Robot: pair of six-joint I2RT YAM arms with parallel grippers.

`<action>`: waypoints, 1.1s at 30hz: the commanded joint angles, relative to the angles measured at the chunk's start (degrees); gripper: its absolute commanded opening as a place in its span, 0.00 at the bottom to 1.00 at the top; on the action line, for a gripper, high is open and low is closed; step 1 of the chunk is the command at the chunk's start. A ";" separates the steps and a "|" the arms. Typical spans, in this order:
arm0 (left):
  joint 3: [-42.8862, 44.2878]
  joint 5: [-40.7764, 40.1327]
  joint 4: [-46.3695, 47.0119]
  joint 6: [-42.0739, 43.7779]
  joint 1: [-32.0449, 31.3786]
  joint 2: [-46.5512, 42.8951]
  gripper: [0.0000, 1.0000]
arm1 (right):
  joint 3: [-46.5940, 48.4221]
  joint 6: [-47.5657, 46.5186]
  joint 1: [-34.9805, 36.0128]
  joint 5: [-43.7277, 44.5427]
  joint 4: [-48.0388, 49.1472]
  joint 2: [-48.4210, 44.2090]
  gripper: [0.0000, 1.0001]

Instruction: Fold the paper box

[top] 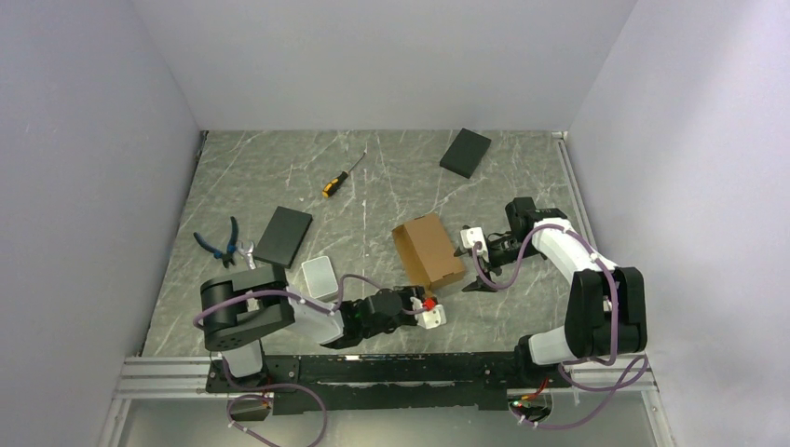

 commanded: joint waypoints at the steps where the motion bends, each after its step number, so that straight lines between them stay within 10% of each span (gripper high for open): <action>1: 0.67 3.18 2.96 0.21 0.41 0.20 0.47 | 1.95 -0.73 0.17 -0.88 -0.26 0.14 0.92; 33: 4.84 7.35 2.93 -2.44 2.87 5.80 0.16 | 2.66 -0.28 0.30 -0.80 -0.96 1.03 0.91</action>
